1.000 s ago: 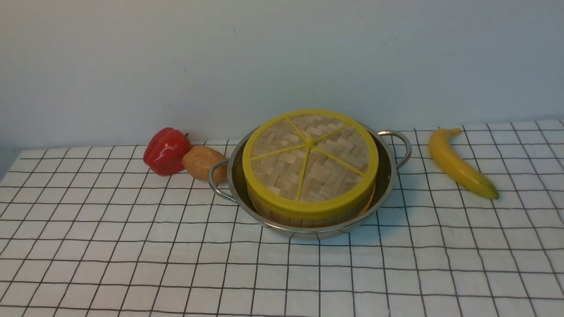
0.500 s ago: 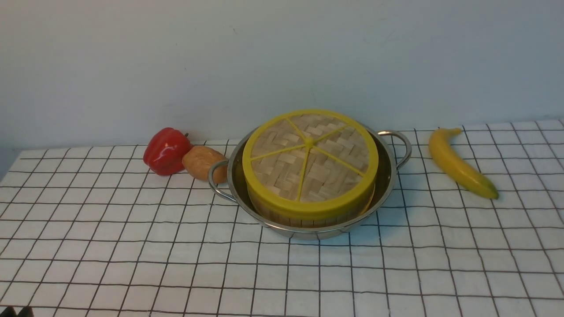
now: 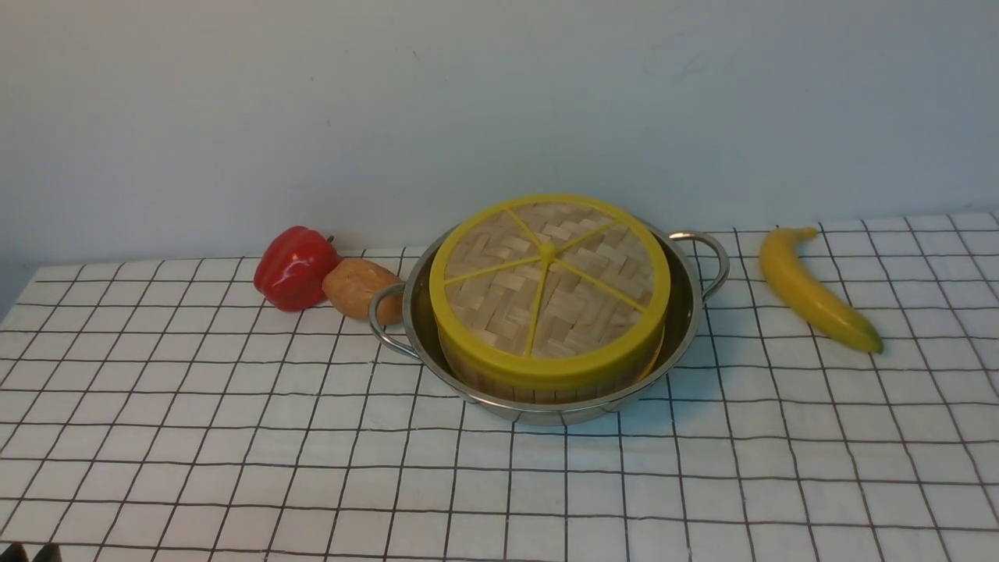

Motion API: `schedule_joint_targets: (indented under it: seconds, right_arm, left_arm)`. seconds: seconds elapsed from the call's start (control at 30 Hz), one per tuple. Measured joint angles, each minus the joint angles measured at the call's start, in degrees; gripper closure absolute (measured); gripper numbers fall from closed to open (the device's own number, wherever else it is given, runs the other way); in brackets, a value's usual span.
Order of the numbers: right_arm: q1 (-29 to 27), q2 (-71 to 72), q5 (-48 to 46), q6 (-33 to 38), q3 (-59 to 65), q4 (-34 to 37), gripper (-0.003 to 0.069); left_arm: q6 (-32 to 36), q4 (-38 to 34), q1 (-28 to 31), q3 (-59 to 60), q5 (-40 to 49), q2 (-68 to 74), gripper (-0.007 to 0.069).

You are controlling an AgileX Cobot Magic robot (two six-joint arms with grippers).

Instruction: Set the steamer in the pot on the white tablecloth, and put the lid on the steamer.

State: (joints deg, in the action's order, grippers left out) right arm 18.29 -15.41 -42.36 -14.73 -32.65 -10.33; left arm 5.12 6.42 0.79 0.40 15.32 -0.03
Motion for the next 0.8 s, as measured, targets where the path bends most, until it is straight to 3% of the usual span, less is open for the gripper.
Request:
schedule_joint_targets:
  seconds: [0.2,0.33,0.4,0.57,0.8]
  right_arm:
    - [-0.5,0.0,0.0,0.1,0.0,-0.1,0.0424]
    - [-5.3,0.1,1.3,0.1,0.7,-0.2,0.0420]
    - [-10.1,0.9,5.5,0.1,3.6,-0.6,0.0420]
    - [-16.2,5.8,13.6,0.0,12.0,0.1,0.0419]
    - [-20.6,12.3,21.9,-1.3,23.0,1.9,0.0419]
  left_arm:
    - [0.0,-0.1,0.0,0.0,0.0,0.0,0.0487]
    - [0.0,-0.1,0.0,0.0,0.0,0.0,0.0484]
    - [0.0,-0.1,0.0,0.0,0.0,0.0,0.0476]
    - [0.0,-0.1,0.0,0.0,0.0,0.0,0.0469]
    - [0.0,-0.1,0.0,0.0,0.0,0.0,0.0458]
